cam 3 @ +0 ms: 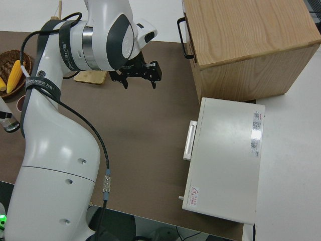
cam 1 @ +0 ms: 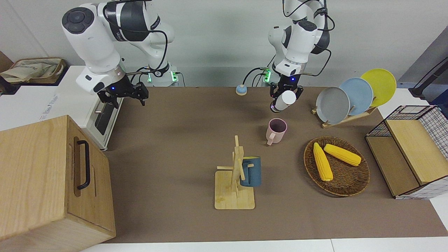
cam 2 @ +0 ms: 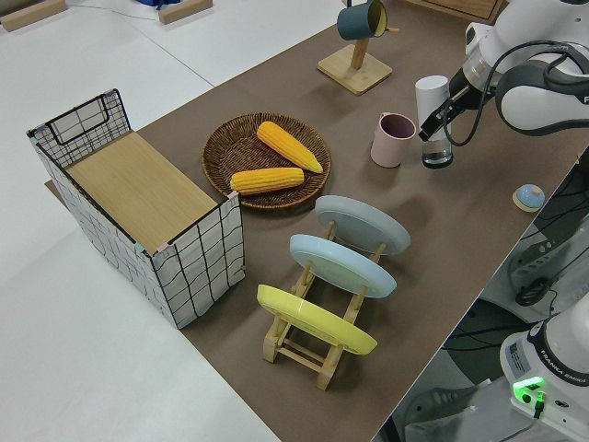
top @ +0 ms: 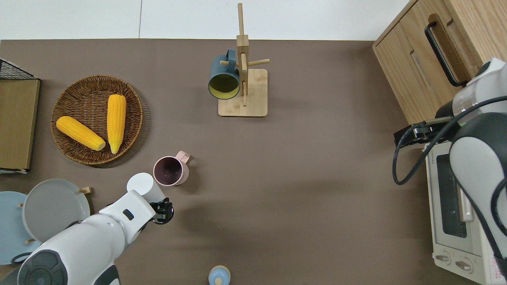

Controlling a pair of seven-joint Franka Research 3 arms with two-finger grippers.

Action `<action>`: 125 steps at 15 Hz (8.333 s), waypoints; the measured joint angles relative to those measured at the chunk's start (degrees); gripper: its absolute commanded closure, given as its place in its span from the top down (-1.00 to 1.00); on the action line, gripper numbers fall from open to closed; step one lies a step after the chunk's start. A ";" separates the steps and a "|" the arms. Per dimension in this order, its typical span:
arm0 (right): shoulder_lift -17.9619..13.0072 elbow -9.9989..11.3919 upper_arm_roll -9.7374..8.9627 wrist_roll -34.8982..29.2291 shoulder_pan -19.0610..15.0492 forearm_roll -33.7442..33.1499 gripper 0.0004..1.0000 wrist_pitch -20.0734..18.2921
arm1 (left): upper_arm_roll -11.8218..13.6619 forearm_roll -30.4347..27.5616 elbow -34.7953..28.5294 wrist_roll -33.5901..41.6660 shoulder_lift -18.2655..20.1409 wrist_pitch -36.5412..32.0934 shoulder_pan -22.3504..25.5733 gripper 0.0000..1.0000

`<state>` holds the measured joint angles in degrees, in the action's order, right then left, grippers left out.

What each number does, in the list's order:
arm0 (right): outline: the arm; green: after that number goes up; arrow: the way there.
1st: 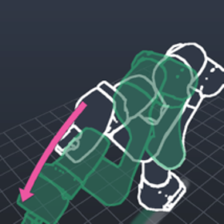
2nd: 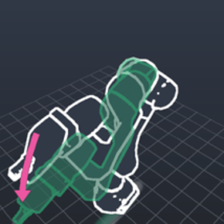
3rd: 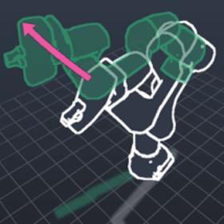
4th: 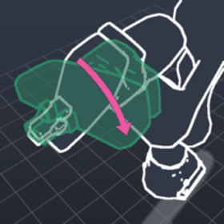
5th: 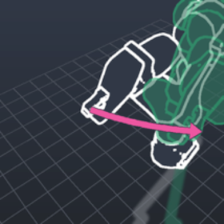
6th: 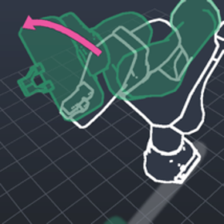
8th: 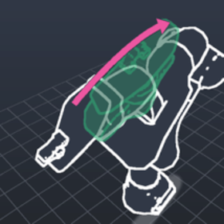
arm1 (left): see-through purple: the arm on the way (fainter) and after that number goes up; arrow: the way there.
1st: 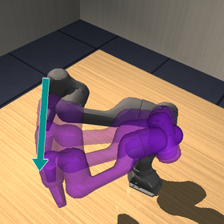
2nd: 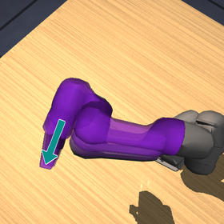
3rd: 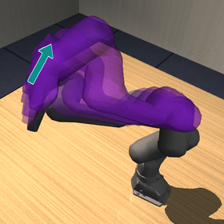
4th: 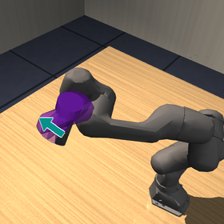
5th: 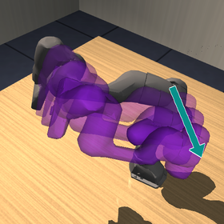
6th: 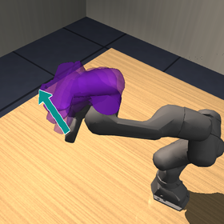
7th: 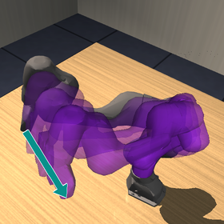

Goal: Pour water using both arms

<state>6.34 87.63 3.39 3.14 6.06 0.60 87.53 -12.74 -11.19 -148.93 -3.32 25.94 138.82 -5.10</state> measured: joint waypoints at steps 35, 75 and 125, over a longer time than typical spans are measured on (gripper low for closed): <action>-1.40 -3.36 -1.35 0.00 -0.23 -0.05 0.98 -0.81 | 0.64 7.43 24.34 -3.00 -23.00 -32.94 0.29 -1.00; -1.40 -3.37 -1.35 0.00 -0.23 -0.05 0.98 -0.81 | 0.50 8.53 26.16 -3.67 -21.31 -37.06 0.29 -1.00; -1.40 -3.38 -1.35 0.00 -0.23 -0.05 0.98 -0.81 | 7.90 6.65 46.62 16.81 -23.37 2.69 30.17 -1.00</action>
<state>4.94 84.25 2.04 3.14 5.84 0.55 86.72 -4.85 -4.55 -102.31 13.50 2.57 141.51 25.07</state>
